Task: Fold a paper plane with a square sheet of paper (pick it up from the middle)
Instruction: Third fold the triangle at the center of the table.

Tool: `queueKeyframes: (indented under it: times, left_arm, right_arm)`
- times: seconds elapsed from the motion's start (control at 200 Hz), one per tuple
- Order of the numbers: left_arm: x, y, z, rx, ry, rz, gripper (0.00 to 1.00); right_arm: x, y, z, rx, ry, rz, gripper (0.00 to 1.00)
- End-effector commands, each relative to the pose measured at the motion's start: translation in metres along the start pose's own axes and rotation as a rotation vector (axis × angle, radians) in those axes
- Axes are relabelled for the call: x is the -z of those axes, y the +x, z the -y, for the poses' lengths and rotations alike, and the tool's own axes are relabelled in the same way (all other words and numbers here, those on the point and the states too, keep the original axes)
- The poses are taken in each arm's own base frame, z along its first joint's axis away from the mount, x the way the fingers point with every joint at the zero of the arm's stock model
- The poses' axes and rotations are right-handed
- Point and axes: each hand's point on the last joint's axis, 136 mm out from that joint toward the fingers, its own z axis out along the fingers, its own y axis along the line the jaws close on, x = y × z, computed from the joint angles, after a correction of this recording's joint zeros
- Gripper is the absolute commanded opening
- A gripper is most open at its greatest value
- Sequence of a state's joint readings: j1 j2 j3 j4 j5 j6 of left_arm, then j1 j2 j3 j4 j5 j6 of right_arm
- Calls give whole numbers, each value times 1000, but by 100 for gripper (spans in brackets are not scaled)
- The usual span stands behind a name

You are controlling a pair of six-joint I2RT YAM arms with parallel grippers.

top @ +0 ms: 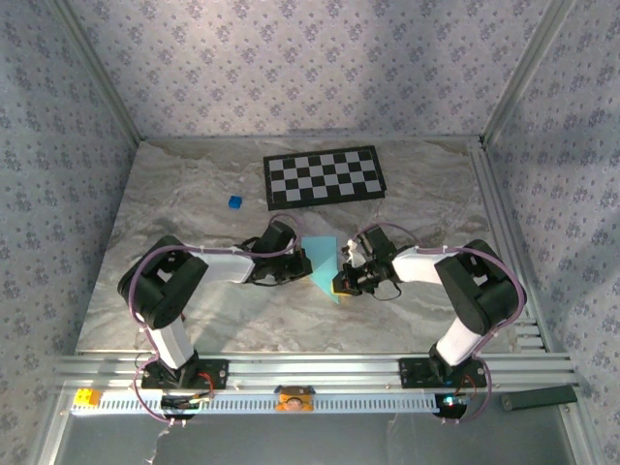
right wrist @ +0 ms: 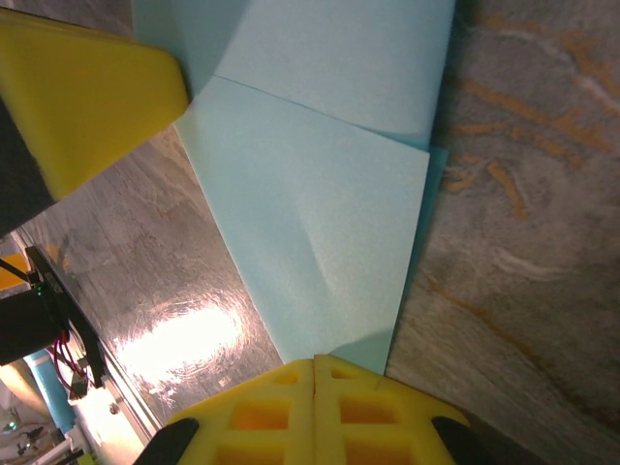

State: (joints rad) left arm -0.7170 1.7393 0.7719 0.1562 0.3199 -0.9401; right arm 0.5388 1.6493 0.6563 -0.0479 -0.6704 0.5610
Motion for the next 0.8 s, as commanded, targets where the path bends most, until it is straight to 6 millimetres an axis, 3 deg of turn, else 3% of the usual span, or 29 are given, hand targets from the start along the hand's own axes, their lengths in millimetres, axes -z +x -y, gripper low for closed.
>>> queueKeyframes:
  times: [0.0, 0.165, 0.38, 0.795]
  left_arm:
    - [2, -5, -24, 20, -54, 21, 6]
    - [7, -13, -39, 42, -72, 30, 6]
    - [13, -18, -41, 49, -68, 49, 5]
    - [39, -29, -21, 30, -27, 103, 6]
  right_arm:
    - [-4, 27, 42, -94, 145, -56, 0]
    - [-5, 30, 43, -98, 141, -60, 0]
    - [-6, 30, 41, -100, 125, -55, 0]
    - [0, 22, 23, -60, 64, -29, 1]
